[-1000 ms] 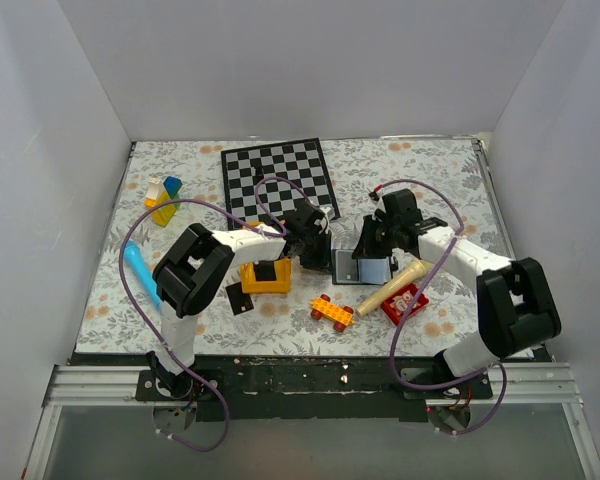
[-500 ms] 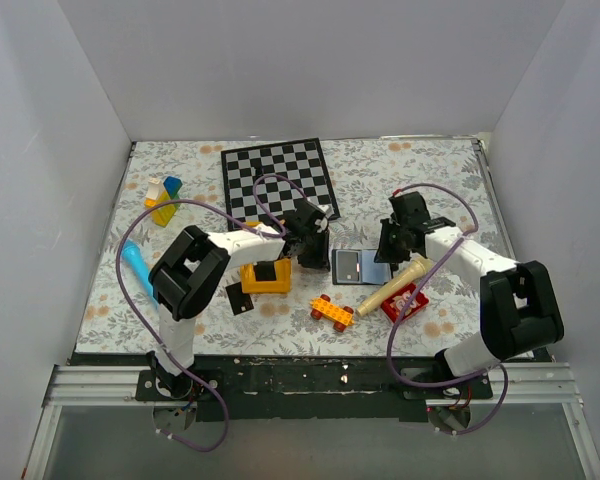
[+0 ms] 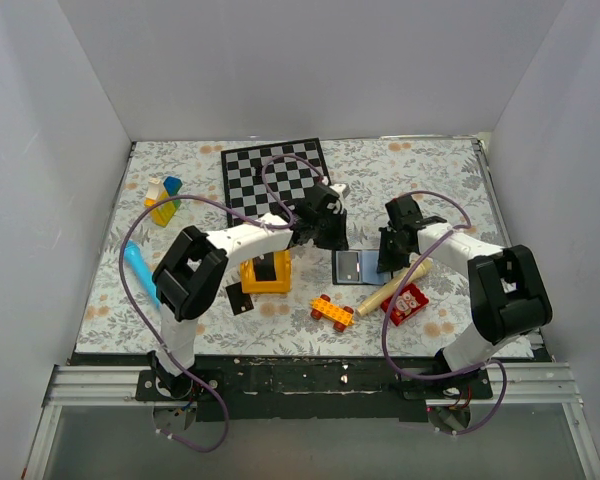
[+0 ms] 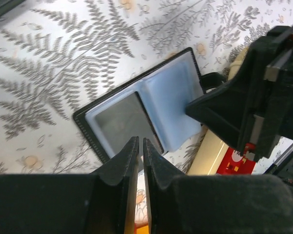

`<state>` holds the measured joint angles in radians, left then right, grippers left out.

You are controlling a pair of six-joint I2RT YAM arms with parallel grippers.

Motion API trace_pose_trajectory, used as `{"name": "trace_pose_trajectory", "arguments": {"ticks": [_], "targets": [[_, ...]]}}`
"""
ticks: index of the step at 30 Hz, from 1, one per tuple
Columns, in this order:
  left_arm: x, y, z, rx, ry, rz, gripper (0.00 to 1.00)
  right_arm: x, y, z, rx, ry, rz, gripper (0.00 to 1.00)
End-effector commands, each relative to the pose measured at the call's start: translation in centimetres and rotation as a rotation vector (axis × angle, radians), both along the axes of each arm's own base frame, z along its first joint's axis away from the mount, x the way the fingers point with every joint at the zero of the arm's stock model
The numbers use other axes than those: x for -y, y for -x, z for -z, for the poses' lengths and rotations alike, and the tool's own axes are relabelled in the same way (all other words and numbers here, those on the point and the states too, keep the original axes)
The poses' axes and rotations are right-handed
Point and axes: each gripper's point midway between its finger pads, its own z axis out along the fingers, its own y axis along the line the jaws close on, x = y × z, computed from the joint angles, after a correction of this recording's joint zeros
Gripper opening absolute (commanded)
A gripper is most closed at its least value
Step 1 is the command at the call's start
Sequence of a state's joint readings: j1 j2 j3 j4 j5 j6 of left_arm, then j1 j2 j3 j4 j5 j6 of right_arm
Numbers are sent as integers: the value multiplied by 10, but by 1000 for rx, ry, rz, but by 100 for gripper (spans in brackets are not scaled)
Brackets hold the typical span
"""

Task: Put the credit cards into the card holder
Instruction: Insert the credit card into the card holder.

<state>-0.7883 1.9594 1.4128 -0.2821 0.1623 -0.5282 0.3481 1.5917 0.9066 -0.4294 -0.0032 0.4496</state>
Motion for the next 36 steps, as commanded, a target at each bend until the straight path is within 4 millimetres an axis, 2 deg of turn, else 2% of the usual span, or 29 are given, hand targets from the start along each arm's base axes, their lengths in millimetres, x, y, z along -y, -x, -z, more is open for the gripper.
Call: {"name": "trace_pose_trajectory", "arguments": {"ticks": [1, 6, 10, 13, 19, 25, 30, 36], "targets": [[21, 16, 9, -8, -10, 101, 9, -9, -7, -4, 5, -41, -23, 12], [11, 26, 41, -70, -77, 96, 8, -23, -8, -5, 3, -108, -57, 8], [-2, 33, 57, -90, -122, 81, 8, -32, -7, -6, 4, -160, -88, 7], [-7, 36, 61, -97, -138, 74, 8, -36, -7, -5, -4, -177, -98, 6], [-3, 33, 45, -67, -94, 70, 7, -41, -7, -3, -13, -201, -106, 6], [19, 32, 13, 17, 25, 134, 7, -40, -6, 1, -27, -192, -104, 5], [40, 38, 9, 52, 64, 191, 7, -42, -4, 5, -41, -205, -101, 4], [55, 42, 7, 56, 96, 226, 7, -43, -4, 9, -54, -209, -101, 3]]}}
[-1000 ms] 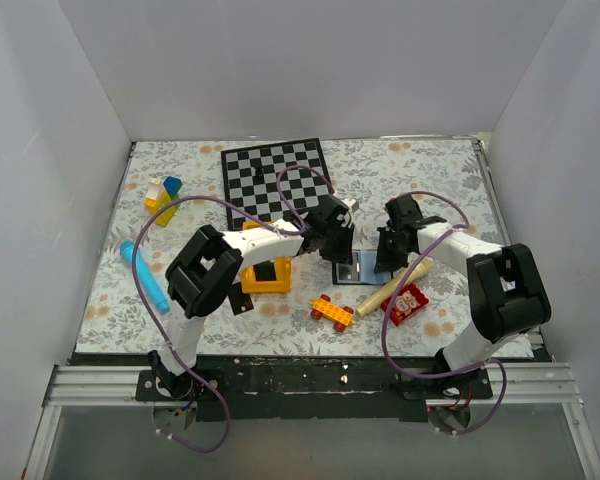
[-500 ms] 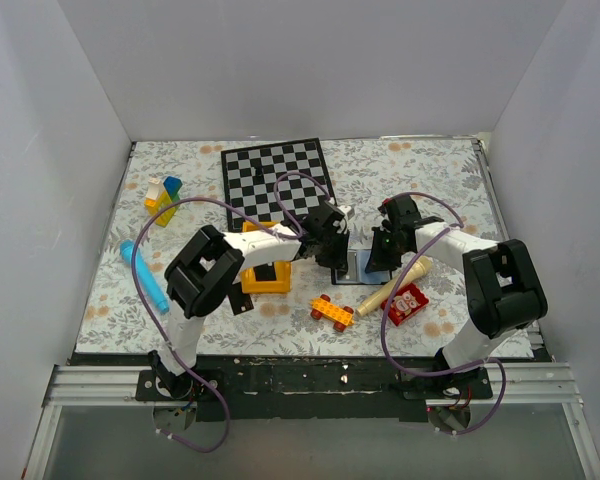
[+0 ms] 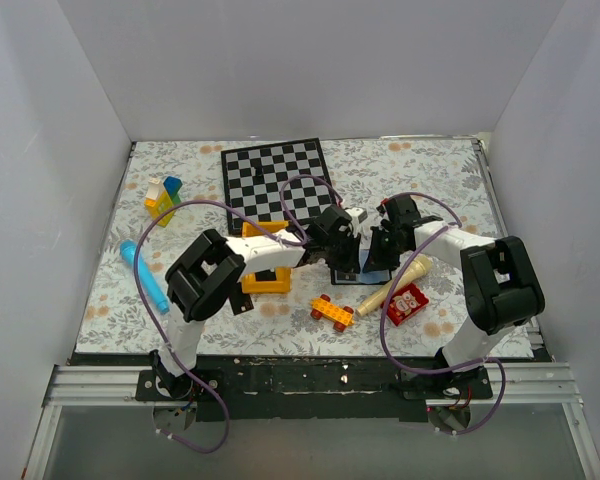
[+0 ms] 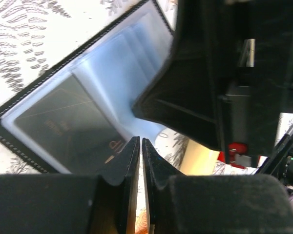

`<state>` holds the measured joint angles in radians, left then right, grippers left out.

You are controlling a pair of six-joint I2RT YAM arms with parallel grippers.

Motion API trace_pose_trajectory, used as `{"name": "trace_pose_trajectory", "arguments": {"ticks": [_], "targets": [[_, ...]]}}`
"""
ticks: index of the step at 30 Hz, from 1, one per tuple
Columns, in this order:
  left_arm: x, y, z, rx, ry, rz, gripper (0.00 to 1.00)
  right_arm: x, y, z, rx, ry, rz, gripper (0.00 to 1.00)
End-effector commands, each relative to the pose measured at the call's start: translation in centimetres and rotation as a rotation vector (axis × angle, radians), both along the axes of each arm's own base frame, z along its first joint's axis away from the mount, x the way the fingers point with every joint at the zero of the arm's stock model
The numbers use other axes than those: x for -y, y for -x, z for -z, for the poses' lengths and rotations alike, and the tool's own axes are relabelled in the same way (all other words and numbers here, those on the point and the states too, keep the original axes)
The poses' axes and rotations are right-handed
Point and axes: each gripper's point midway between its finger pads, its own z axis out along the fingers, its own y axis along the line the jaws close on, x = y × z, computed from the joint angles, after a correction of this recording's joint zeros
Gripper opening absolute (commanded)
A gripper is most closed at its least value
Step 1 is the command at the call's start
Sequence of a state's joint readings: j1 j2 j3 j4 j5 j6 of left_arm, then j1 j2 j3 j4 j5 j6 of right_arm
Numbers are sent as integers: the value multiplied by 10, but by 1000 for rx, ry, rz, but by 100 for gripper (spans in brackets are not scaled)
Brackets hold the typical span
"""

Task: Put the credit cards into the card holder
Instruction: Insert the credit card into the card holder.

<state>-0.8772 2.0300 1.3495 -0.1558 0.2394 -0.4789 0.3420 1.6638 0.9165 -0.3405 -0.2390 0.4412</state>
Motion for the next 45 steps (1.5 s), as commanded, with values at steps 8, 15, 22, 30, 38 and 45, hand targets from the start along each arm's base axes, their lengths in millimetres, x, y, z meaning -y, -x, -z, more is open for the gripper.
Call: {"name": "trace_pose_trajectory", "arguments": {"ticks": [8, 15, 22, 30, 38, 45], "targets": [[25, -6, -11, 30, 47, 52, 6, -9, -3, 6, -9, -34, -18, 3], [11, -1, 13, -11, -20, 17, 6, -13, -4, -7, 13, -78, -18, 2], [2, 6, 24, -40, -43, 4, 5, -1, -11, -29, 82, -84, 30, 3], [-1, 9, 22, -43, -41, -2, 5, 20, -13, -35, 109, -16, 81, 4], [-2, 10, 20, -40, -42, 0, 5, 27, -10, -21, 77, 26, 92, 4], [-4, 11, 19, -42, -41, -3, 4, 34, -5, -10, 46, 70, 96, 4]]}}
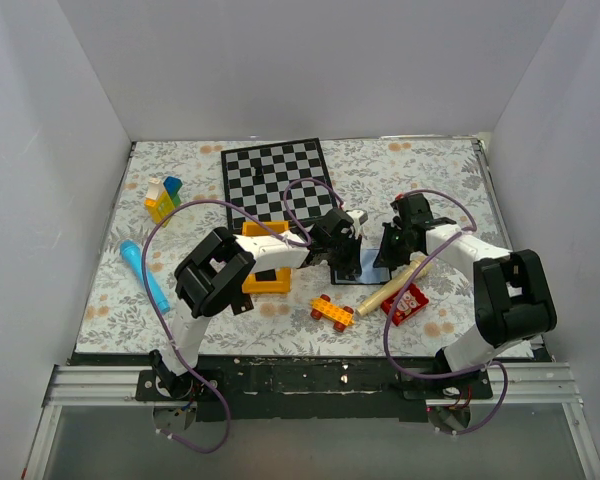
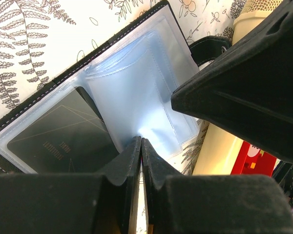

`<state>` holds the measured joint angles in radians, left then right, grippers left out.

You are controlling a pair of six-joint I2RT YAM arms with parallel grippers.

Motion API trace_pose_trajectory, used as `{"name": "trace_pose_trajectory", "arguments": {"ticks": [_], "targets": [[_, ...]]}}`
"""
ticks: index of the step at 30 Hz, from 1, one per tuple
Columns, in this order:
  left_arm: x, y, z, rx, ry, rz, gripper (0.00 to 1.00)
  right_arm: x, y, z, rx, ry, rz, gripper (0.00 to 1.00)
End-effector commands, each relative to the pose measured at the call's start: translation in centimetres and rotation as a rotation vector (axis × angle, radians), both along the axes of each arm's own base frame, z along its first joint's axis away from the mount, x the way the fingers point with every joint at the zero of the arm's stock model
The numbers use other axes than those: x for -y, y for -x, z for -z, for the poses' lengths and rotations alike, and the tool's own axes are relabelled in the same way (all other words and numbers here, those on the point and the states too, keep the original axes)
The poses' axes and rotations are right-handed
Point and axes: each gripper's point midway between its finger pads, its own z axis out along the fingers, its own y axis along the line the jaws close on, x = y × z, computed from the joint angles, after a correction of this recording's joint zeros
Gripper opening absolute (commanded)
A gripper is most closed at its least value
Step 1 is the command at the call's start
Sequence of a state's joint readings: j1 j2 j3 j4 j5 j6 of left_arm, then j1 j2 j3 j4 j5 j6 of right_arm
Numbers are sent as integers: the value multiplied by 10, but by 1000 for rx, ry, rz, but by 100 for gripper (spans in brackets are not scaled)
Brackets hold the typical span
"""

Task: Put the credit cards into the card holder
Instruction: Insert the credit card into the card holder.

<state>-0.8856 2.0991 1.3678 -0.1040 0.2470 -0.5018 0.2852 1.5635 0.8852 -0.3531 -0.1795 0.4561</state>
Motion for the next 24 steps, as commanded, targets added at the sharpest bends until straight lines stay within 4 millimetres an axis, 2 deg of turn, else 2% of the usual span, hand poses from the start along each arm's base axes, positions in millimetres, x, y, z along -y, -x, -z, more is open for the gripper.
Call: {"name": "trace_pose_trajectory", "arguments": {"ticks": [1, 13, 24], "targets": [[-16, 13, 2, -26, -55, -1, 4, 7, 4, 7, -19, 38, -1, 4], [-15, 9, -4, -14, -48, -18, 4, 17, 3, 9, -48, 99, 20, 3], [-14, 9, -2, -19, -49, -15, 4, 10, -3, 7, -43, 80, 0, 3]]}}
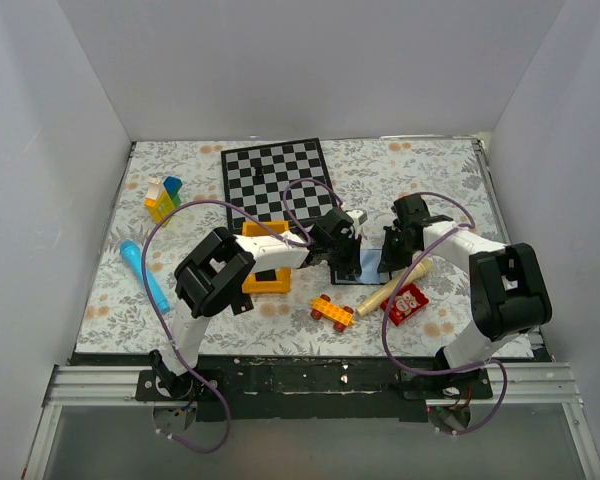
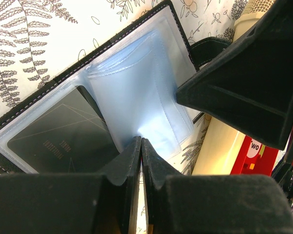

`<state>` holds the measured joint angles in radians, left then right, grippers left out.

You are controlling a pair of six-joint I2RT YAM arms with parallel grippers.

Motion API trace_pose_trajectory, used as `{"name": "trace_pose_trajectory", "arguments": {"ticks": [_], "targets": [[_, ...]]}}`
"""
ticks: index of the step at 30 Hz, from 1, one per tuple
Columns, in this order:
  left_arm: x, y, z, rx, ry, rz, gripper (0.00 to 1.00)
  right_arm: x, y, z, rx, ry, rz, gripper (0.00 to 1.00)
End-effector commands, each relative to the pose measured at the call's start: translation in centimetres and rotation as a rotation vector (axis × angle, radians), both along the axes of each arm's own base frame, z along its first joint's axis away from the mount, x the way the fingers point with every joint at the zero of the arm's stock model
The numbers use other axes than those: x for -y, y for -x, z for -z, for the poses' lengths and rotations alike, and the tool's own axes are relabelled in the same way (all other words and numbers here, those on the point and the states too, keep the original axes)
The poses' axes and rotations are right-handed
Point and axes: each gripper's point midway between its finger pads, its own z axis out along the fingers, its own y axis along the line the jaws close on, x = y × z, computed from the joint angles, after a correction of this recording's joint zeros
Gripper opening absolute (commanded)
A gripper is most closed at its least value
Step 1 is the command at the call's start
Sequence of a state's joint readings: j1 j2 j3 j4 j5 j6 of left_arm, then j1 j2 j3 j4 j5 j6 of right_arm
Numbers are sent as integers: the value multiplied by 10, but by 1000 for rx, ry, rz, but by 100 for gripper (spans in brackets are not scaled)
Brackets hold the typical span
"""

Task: Put the credit cards into the card holder
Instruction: Insert the credit card into the card holder.

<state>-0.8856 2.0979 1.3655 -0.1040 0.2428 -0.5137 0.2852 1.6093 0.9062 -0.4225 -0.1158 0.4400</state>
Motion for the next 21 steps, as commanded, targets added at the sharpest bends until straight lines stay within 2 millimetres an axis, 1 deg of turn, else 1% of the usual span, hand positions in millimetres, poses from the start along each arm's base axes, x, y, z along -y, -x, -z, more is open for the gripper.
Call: {"name": "trace_pose_trajectory", "arguments": {"ticks": [1, 5, 8, 13, 21], "targets": [[-14, 9, -2, -13, -49, -3, 4, -3, -11, -9, 29, -6, -12, 2], [-14, 8, -2, -9, -52, -4, 4, -1, -14, -19, 74, -1, 2, 2], [-14, 9, -1, -10, -53, -3, 4, -3, -16, -24, 84, -13, -5, 2], [-13, 8, -2, -9, -50, -3, 4, -8, -18, -22, 71, -33, -12, 2], [-14, 9, -1, -11, -52, 0, 4, -11, -17, -18, 59, -43, -17, 2]]}}
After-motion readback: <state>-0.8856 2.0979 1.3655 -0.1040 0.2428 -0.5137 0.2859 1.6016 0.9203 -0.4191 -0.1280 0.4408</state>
